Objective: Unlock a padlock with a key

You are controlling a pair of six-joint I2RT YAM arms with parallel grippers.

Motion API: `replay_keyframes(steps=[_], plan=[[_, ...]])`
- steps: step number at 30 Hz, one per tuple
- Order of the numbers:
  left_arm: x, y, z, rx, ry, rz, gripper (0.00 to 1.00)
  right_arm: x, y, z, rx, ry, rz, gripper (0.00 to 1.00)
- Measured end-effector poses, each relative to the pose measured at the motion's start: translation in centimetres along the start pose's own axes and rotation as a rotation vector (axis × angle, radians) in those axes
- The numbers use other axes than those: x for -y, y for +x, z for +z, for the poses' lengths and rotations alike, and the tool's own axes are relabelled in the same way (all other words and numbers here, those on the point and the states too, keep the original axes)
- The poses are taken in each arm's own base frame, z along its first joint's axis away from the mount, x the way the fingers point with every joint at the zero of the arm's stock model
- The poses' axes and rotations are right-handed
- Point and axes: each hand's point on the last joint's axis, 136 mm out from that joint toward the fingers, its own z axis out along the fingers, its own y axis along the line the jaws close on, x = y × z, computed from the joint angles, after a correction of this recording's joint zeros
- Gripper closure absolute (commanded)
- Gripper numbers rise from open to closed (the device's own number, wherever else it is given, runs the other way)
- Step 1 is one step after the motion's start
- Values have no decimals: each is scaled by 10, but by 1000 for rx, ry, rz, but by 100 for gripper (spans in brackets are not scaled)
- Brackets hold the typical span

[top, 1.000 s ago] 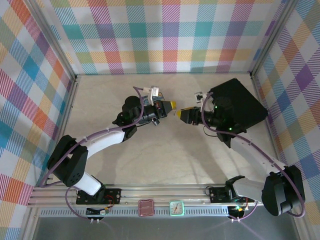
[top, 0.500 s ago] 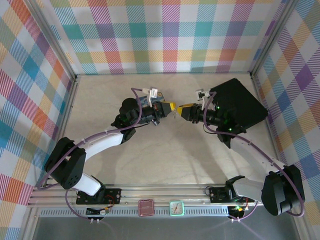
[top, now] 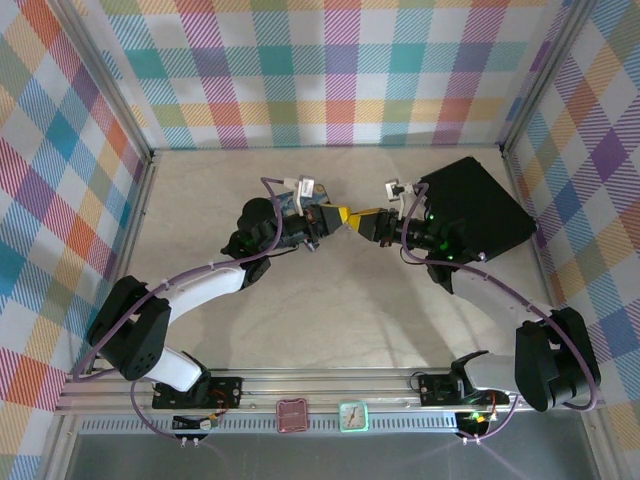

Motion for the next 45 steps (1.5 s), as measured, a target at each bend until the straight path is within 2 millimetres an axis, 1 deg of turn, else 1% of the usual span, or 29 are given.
replay_keyframes(steps=[4,7,8,10,12,17,18,19,20,22,23,24,25,27,30,32,34,37,39,42,45], plan=[[5,-2,1,21,16,5,100,-5,-1,1,15,-25,0,76],[5,-3,0,33,16,0,100,-3,2,4,20,-38,14,76],[5,-3,0,36,14,0,100,-2,3,5,21,-39,22,79],[2,-2,-1,42,5,-3,100,-1,4,6,22,-51,27,92],[0,-3,-2,51,-3,-4,100,-1,4,8,24,-64,35,100],[0,-6,-3,69,-9,0,100,-2,1,10,35,-83,38,100],[1,-7,-4,72,-8,1,92,-2,1,10,35,-84,36,100],[1,-7,-4,73,-9,0,72,-3,1,10,34,-86,34,100],[1,-6,-5,75,-11,-1,50,-3,2,10,33,-84,31,100],[1,-7,-8,82,-17,-3,16,1,6,11,19,-70,31,100],[1,-10,-11,94,-26,-2,2,3,9,11,9,-56,30,100],[0,-14,-15,108,-37,-1,0,6,12,10,-2,-41,31,100],[0,-18,-18,119,-49,0,0,8,15,10,-12,-26,27,100],[-4,-31,-31,162,-91,0,0,12,21,7,-31,10,20,100],[-16,-51,-51,229,-179,1,0,16,28,2,-59,57,-1,100],[-27,-57,-63,257,-253,-12,0,19,32,-1,-81,92,-16,100],[-43,-55,-72,261,-336,-37,0,23,34,-4,-100,131,-33,100],[-73,-35,-84,231,-476,-91,1,30,40,-9,-130,199,-62,100],[-98,-12,-96,192,-580,-141,8,37,44,-14,-153,251,-75,100],[-126,22,-111,128,-700,-192,18,51,53,-21,-190,334,-81,100],[-145,53,-112,48,-781,-201,22,65,61,-29,-221,420,-74,100]])
